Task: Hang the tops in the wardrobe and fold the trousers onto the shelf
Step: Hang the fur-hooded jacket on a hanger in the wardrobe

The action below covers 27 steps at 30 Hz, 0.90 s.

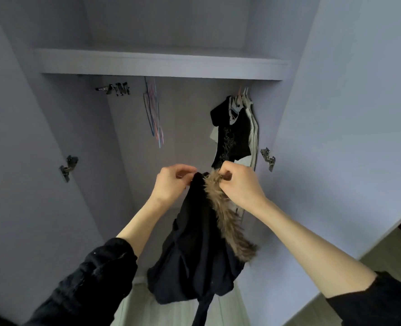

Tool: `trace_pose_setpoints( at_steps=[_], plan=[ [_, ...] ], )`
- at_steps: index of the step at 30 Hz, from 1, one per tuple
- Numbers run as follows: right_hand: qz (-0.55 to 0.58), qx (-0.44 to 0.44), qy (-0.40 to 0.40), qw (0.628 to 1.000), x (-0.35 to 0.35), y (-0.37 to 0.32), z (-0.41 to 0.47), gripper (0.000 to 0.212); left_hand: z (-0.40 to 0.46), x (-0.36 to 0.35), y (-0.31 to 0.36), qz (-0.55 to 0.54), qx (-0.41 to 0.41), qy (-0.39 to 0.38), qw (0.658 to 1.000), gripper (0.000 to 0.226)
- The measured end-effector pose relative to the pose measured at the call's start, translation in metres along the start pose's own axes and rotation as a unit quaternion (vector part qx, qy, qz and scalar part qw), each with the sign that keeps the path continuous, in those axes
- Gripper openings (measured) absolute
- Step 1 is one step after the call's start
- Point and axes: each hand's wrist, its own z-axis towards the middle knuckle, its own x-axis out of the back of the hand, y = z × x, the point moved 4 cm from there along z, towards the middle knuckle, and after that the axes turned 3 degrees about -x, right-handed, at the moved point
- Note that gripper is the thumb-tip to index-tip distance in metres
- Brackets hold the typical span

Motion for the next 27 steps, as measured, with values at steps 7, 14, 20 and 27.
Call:
trace_pose_setpoints(
  at_steps=[7,14,20,27],
  plan=[
    [-0.061,-0.021,-0.001,0.998,0.001,-0.028,0.036,0.01,-0.031,0.003,-0.017,0.084,-0.007,0.122,0.989,0.014],
    [-0.046,-0.045,0.032,0.997,0.011,-0.054,0.06,0.015,-0.034,-0.012,-0.022,0.071,0.07,-0.033,0.994,0.055],
    [0.036,-0.051,0.073,0.995,0.039,-0.051,0.073,0.027,-0.024,-0.006,-0.041,0.167,0.072,-0.003,0.983,0.026],
    [-0.003,-0.077,0.003,0.997,0.039,0.014,0.063,0.034,0.005,0.04,-0.015,0.07,0.008,0.04,0.997,0.015]
  ],
)
